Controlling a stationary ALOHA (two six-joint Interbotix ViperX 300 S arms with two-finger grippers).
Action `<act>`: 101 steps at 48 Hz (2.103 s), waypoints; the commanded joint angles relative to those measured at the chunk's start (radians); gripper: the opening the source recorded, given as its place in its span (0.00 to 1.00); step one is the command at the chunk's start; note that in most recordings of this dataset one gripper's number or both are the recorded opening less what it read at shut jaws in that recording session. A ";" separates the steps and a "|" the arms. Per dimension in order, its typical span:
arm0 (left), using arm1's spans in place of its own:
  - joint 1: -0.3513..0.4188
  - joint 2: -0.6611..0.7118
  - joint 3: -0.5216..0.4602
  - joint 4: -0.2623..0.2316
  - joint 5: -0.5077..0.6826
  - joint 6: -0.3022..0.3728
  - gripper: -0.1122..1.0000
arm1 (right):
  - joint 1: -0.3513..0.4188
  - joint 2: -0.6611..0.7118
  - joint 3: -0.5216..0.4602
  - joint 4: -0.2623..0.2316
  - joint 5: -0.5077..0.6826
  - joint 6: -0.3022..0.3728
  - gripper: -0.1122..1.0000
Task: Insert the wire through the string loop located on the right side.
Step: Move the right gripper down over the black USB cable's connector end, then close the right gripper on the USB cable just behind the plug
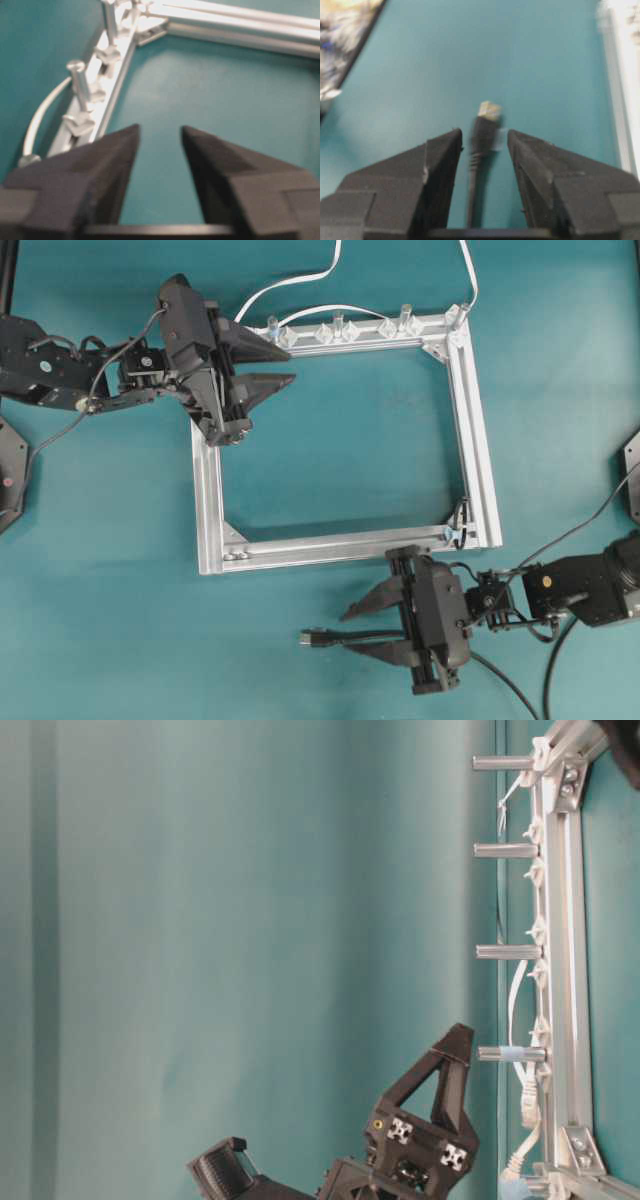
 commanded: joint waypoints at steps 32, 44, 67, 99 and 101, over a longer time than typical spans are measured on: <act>-0.003 -0.031 -0.008 0.003 0.014 -0.003 0.67 | 0.129 0.035 -0.057 0.339 -0.106 -0.175 0.76; -0.008 -0.029 -0.009 0.003 0.014 -0.009 0.67 | 0.132 0.095 -0.078 0.339 -0.106 -0.176 0.76; -0.032 -0.026 -0.008 0.002 0.014 -0.011 0.67 | 0.117 0.146 -0.103 0.339 -0.121 -0.176 0.76; -0.028 -0.018 -0.008 0.003 0.014 -0.006 0.67 | 0.104 0.193 -0.127 0.308 0.000 -0.201 0.51; -0.028 -0.018 -0.008 0.003 0.014 -0.006 0.67 | 0.104 0.196 -0.130 0.302 0.032 -0.212 0.41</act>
